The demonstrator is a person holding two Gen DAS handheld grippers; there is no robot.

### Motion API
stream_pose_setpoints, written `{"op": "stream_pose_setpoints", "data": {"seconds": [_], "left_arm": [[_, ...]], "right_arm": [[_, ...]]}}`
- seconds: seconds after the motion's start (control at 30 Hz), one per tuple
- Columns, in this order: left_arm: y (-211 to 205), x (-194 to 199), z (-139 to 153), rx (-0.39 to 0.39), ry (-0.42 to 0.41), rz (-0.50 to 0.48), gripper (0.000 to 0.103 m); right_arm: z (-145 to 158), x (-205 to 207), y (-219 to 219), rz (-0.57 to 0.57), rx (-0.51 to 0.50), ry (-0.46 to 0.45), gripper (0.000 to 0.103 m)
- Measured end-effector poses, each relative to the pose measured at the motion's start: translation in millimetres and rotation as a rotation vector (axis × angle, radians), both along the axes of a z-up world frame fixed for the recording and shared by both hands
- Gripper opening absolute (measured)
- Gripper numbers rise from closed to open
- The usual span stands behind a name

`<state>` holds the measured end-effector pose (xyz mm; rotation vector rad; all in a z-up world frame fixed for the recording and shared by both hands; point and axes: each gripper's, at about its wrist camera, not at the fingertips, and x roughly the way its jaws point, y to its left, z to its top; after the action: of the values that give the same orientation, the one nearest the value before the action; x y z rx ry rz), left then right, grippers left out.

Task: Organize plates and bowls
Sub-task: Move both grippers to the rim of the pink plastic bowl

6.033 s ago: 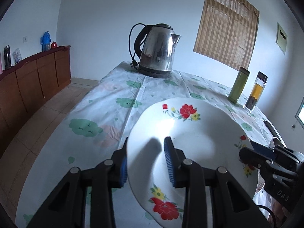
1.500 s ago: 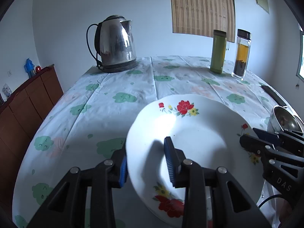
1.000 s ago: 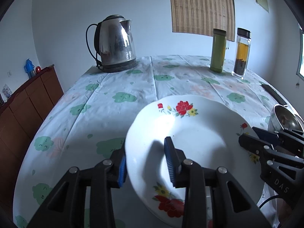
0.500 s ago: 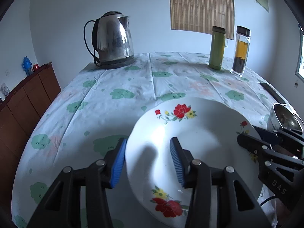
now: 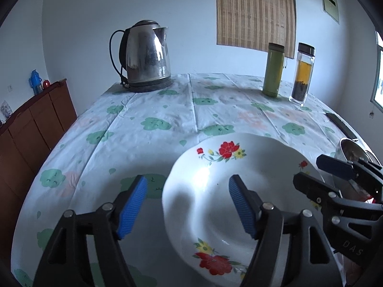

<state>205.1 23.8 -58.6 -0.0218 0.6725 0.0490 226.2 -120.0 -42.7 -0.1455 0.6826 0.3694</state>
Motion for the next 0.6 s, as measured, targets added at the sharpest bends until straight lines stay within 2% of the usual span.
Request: {"op": "stream_pose_setpoints", "data": {"seconds": [0.17,0.43,0.6], "left_arm": [[5.4,-3.2,2.6,-0.016,-0.022,0.020,0.072],[16.2,-14.7,15.1,-0.058,-0.106,0.063,0.072],[10.2,-18.0,20.1,-0.058,-0.097,0.051,0.072]], "right_arm": [[3.1,-1.6,1.2,0.004,0.008,-0.006,0.052],[18.5,-19.1,-7.2,0.018,0.068,-0.055,0.052],[23.3,-34.4,-22.0,0.027,0.083,-0.052,0.052]]}}
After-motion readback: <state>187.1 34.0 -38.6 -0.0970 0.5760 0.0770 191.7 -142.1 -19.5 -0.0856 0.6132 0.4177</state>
